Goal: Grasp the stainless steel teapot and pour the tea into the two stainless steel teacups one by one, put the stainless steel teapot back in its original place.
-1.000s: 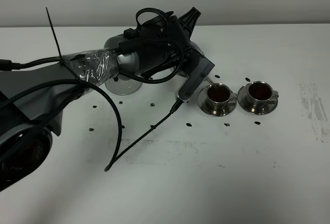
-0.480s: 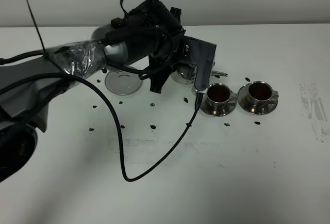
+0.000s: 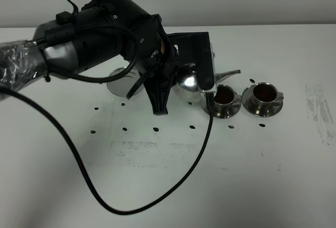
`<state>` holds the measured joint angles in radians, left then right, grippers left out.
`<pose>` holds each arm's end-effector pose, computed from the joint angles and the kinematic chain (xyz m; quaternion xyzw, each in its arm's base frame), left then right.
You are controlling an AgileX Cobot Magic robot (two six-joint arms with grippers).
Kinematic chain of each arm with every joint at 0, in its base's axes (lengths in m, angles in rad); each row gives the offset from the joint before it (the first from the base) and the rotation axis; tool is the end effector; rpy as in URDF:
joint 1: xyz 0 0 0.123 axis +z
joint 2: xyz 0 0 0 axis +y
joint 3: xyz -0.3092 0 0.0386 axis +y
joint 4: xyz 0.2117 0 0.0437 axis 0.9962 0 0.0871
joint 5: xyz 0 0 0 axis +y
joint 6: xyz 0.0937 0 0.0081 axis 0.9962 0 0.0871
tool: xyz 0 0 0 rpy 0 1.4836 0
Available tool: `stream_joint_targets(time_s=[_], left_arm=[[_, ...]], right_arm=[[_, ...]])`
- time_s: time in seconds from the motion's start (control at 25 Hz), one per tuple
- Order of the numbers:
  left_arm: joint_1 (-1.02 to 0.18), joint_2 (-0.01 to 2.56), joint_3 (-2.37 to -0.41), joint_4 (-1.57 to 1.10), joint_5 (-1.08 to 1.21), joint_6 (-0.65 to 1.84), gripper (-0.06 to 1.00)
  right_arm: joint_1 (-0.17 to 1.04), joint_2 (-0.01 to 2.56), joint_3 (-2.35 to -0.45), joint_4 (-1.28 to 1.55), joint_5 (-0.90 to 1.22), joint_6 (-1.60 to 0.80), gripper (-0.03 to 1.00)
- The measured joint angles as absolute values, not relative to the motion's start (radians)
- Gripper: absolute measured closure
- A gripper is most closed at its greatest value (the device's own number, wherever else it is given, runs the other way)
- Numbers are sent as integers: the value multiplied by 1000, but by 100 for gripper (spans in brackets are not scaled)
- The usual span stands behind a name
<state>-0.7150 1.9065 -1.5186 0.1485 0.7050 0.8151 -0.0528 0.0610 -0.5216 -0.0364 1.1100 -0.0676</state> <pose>0.3089 -0.2563 0.2838 0.6927 0.6625 0.0758 0.2746 -0.0566 -0.0001 0.2635 -0.0057 0.8754 -0.0472 0.4811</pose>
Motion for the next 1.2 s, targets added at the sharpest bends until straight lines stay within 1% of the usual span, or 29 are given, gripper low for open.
stream_joint_targets(time_s=[0.16,0.36,0.88,1.04,1.2], left_arm=[[-752,1883,-1418,63,643,814,76],[-759,1899,-1343,0,577,812,76],[-767,2010,-1333,-61,560,812,76],[-767,1970,-1333,-52,574,805,76],[-748,1883,-1333,6,598,723,76]], right_arm=[[-53,61,-522,-36,1110,-68,78],[-53,61,-522,-36,1110,-68,78],[-53,61,-522,-36,1110,-68,78],[-53,61,-522,-36,1110,-68,78],[-53,61,-522,-36,1110,-68,78]])
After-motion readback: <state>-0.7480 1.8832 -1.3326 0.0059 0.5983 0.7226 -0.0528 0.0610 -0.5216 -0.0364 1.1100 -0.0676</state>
